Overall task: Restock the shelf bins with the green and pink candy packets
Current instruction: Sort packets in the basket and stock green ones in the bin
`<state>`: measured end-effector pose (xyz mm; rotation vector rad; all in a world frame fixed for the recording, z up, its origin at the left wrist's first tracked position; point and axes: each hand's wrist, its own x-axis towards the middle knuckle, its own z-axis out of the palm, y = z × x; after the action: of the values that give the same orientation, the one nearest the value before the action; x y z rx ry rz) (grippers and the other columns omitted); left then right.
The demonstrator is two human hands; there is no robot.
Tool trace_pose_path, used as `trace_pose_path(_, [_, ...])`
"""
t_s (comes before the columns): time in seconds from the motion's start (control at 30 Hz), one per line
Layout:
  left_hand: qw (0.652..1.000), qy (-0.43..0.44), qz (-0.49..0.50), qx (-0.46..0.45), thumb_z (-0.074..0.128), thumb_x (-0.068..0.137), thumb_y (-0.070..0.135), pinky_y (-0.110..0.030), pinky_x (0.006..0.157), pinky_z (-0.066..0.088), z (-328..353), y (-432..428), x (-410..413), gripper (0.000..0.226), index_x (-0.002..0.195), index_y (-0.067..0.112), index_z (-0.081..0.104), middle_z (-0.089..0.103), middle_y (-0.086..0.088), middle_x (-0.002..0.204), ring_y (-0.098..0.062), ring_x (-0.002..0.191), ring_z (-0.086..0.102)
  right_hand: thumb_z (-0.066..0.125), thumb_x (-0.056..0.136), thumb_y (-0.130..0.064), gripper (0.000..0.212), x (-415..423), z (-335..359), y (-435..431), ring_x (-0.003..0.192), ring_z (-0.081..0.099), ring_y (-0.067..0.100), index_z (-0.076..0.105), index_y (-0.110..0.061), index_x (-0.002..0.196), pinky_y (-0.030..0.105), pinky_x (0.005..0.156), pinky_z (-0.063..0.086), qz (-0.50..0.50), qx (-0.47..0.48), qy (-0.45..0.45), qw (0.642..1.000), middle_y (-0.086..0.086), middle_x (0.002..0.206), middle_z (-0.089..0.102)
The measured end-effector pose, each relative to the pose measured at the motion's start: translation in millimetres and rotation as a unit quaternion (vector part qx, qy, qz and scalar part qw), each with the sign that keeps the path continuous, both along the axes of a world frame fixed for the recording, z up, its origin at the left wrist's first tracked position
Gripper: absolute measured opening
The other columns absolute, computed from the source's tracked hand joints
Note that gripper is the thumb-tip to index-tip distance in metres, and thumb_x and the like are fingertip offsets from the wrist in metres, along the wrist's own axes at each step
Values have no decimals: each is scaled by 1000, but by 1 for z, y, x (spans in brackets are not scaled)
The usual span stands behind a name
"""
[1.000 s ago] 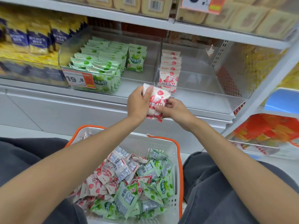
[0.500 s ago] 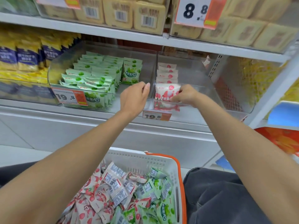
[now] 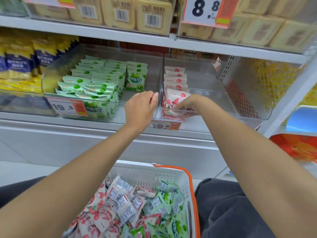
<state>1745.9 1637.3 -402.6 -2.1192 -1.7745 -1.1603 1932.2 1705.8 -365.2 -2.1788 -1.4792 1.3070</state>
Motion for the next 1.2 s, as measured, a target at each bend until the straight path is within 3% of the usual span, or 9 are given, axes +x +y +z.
trace_pose_path(0.1, [1000, 1, 3, 0, 35, 103, 36, -30, 47, 17, 0, 0, 1, 43, 65, 17, 42, 37, 6, 57, -19, 61, 44, 84, 73, -26, 69, -1, -4, 5, 114, 61, 29, 51, -9, 131, 44, 100, 49, 30, 15, -21, 999, 9, 133, 56])
trace_pose_path(0.27, [1000, 7, 6, -3, 35, 104, 37, -31, 48, 18, 1, -2, 1, 42, 66, 18, 41, 38, 6, 59, -19, 65, 45, 81, 78, -20, 66, -6, 0, 1, 90, 73, 25, 48, -10, 134, 38, 90, 57, 9, -12, 37, 999, 12, 131, 59])
trace_pose_path(0.47, [994, -96, -36, -34, 44, 101, 35, -28, 59, 31, 6, -11, 1, 27, 83, 19, 56, 53, 9, 77, -12, 75, 48, 84, 74, -27, 82, -3, 12, -23, 121, 51, 26, 38, -2, 136, 35, 97, 47, -46, 183, -54, 981, 10, 133, 50])
trace_pose_path(0.53, [987, -151, -55, -30, 47, 99, 29, -24, 58, 31, 7, -22, 0, 19, 84, 19, 54, 50, 10, 78, -8, 71, 45, 80, 77, -22, 68, -5, 16, -41, 120, 51, 29, 42, -6, 132, 38, 94, 47, -57, 313, -116, 941, 12, 130, 50])
trace_pose_path(0.67, [964, -229, -62, -118, 49, 97, 27, -28, 57, 36, -12, -56, -7, 20, 80, 17, 52, 51, 7, 69, -11, 64, 47, 60, 80, -7, 14, -22, 0, -96, 76, 53, 18, 54, -16, 90, 30, 65, 40, 22, 481, -82, 873, -4, 78, 55])
trace_pose_path(0.83, [913, -133, -114, -369, 52, 97, 23, -35, 67, 43, -86, -99, -63, 21, 77, 18, 57, 58, 1, 69, -24, 69, 54, 59, 80, -7, 12, -46, -67, -153, 78, 60, 22, 61, -18, 81, 30, 66, 46, 288, 292, -125, 904, -4, 76, 60])
trace_pose_path(0.97, [831, 95, -111, -537, 47, 99, 23, -30, 83, 46, -142, -136, -113, 17, 109, 19, 61, 64, -1, 113, -22, 101, 60, 63, 88, -16, 8, -62, -110, -173, 80, 56, 14, 68, -10, 91, 19, 62, 41, 468, 67, -165, 866, -4, 86, 64])
trace_pose_path(1.07, [769, 195, -133, -595, 44, 100, 12, -29, 95, 42, -178, -150, -108, 46, 146, 22, 39, 39, -3, 151, -24, 132, 45, 63, 88, -19, 14, -64, -133, -174, 84, 58, 17, 68, -8, 95, 29, 77, 48, 489, 15, -217, 845, 4, 99, 69])
trace_pose_path(1.2, [749, 271, -176, -579, 47, 89, -10, -34, 91, 47, -220, -158, -80, 88, 156, 26, 4, 6, 2, 164, -26, 144, 27, 60, 87, -24, 26, -61, -143, -170, 73, 54, 21, 69, -1, 93, 34, 72, 48, 497, -22, -247, 831, 15, 97, 70])
